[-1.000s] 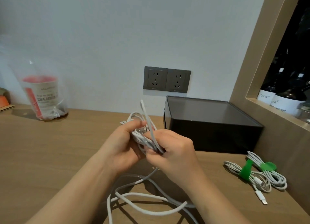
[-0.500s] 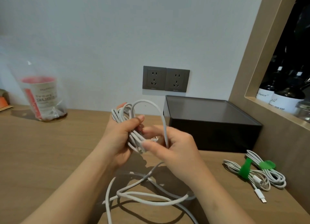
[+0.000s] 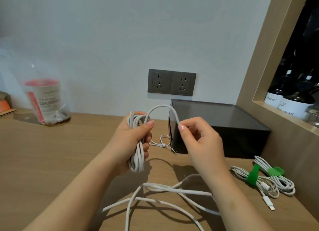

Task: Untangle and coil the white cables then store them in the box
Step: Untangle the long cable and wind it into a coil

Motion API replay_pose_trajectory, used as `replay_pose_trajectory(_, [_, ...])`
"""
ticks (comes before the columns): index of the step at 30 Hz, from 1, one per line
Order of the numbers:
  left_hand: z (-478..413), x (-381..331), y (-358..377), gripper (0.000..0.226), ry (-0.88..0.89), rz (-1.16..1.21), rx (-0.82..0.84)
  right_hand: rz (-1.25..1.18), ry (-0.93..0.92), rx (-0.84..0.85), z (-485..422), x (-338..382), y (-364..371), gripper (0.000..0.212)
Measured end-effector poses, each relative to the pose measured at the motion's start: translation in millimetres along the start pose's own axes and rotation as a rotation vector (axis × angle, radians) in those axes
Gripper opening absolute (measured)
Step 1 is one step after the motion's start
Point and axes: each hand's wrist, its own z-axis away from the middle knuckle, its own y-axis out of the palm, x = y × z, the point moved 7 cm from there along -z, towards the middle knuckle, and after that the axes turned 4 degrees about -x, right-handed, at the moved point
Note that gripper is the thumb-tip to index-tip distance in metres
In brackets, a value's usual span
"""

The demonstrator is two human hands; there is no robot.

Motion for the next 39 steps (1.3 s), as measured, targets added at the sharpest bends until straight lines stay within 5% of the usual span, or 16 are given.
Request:
replay_pose_trajectory(6, [-10.2,2.7,-16.3,0.031,0.156,-0.144,-0.216,0.276,-0.188,0.194,16.1,13.0,33.7,0.008])
replay_pose_trajectory(10, [-9.4,1.3,-13.5,0.034,0.208,-0.129,-0.198,0.413,-0.241,0.126,18.8,14.2,34.0,0.008])
replay_pose_trajectory(17, [-7.0,-2.4,-7.5,0.057,0.199,-0.024,-0.134,0.316,-0.141,0.056,13.8,6.4,24.8,0.008])
replay_pose_trajectory(25, [-5.7,-2.1,-5.1,0.071,0.259,-0.126,-0.123,0.451,-0.368,0.102,23.5,25.0,37.9,0.012])
replay_pose_trajectory(27, [-5.3,-2.8,-7.1,0.058,0.253,-0.086,-0.151,0.410,-0.369,0.115,22.2,21.9,39.0,0.014])
replay_pose_trajectory(33, [-16.7,-4.2,-35.5,0.005,0.132,0.377,-0.329,0.270,-0.053,0.295,15.0,2.1,37.6,0.016])
replay_pose_trajectory(39, [-25.1,-6.3,-43.4,0.023,-0.079,0.908,-0.208,-0.129,0.478,0.139,-0.8,-33.1,5.4,0.012])
